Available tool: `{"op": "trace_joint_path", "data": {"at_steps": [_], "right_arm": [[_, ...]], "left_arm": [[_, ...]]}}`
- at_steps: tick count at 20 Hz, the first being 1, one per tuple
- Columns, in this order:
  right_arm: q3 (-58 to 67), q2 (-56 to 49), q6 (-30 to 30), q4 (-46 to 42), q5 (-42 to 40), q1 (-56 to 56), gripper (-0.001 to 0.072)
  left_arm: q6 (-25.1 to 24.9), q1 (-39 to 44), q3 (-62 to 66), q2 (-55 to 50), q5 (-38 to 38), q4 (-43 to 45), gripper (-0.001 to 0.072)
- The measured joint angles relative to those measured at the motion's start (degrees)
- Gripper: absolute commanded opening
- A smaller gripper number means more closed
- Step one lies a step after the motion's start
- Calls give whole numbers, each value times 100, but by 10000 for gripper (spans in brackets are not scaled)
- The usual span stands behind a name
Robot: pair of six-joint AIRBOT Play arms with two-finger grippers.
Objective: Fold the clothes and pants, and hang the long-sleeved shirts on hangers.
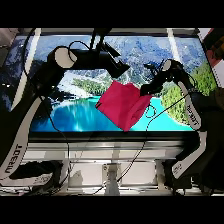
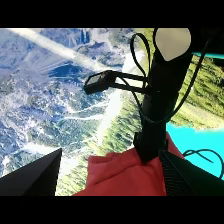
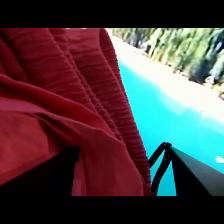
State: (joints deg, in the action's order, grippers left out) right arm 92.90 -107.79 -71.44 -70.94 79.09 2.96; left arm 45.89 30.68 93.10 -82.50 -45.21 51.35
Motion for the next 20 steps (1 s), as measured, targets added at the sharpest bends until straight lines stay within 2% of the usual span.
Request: {"op": "trace_joint_path", "data": {"at_steps": [2,3,7,11,12,13,14,20], "right_arm": [[-103,-37,-46,411,155,-24,401],[-173,-46,-61,623,258,-15,376],[-463,-68,-83,1213,448,129,391],[-675,-70,-90,1438,109,455,381],[-699,-68,-92,1473,-31,551,290],[-715,-70,-92,1495,-212,654,83],[-732,-72,-94,1532,-389,750,16],[-588,-4,-96,1552,-656,1019,16]], "left_arm": [[0,0,0,0,-2,0,697],[0,-2,0,0,-4,0,697],[0,0,0,0,-4,0,698],[0,-2,0,0,-4,0,697],[0,0,0,0,-4,0,697],[0,-2,0,0,-4,0,697],[0,0,0,0,-7,0,697],[-2,-79,0,103,-7,59,697]]}}
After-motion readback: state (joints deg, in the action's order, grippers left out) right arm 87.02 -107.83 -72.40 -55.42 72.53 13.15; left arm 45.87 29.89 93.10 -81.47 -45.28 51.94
